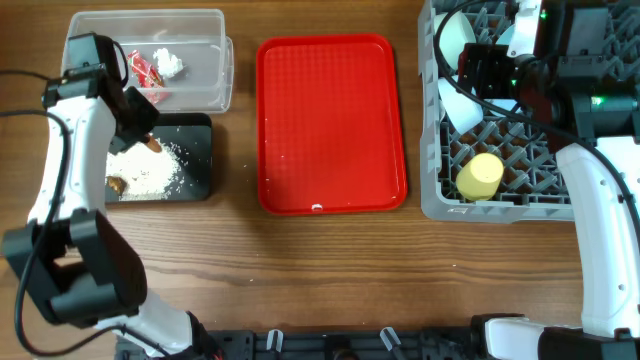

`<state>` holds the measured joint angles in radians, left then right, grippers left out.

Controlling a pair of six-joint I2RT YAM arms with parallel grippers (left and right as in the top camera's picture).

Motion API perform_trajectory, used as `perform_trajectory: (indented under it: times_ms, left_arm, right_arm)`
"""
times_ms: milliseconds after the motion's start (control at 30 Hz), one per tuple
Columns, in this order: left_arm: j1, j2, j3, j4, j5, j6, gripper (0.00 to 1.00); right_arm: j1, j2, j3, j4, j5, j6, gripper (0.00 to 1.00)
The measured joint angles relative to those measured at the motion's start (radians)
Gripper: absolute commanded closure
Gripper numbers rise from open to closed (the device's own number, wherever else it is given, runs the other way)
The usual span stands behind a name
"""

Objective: Sort waste into correct bins and load items into the dishwasher rack
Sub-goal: 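Carry the carrot with left gripper and drop it onto the black tray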

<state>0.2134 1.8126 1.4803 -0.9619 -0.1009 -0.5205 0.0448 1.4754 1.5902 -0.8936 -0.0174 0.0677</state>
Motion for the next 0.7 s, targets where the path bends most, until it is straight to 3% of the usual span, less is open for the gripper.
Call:
perform_trajectory:
  times_ms: [533,567,667,700]
  left_arm:
    - [0.0,0.234,0.0,0.04,-0.055,-0.555,0.95]
    - [0.0,0.239,0.0,0.044,-0.065,-0.581,0.9]
    - [0.0,0.244,0.0,0.061,-0.08,-0.619,0.48]
    - [0.0,0.245,0.0,0.064,-0.083,-0.623,0.44]
  right_arm:
    - [0.0,0.0,0.0,-0.014,0.0,0.0,0.0]
    - [0.0,0.0,0.0,-0.018,0.0,0.0,0.0]
    - [0.0,0.0,0.0,-0.019,0.0,0.0,0.0]
    - [0.0,0.0,0.0,-0.019,0.0,0.0,0.0]
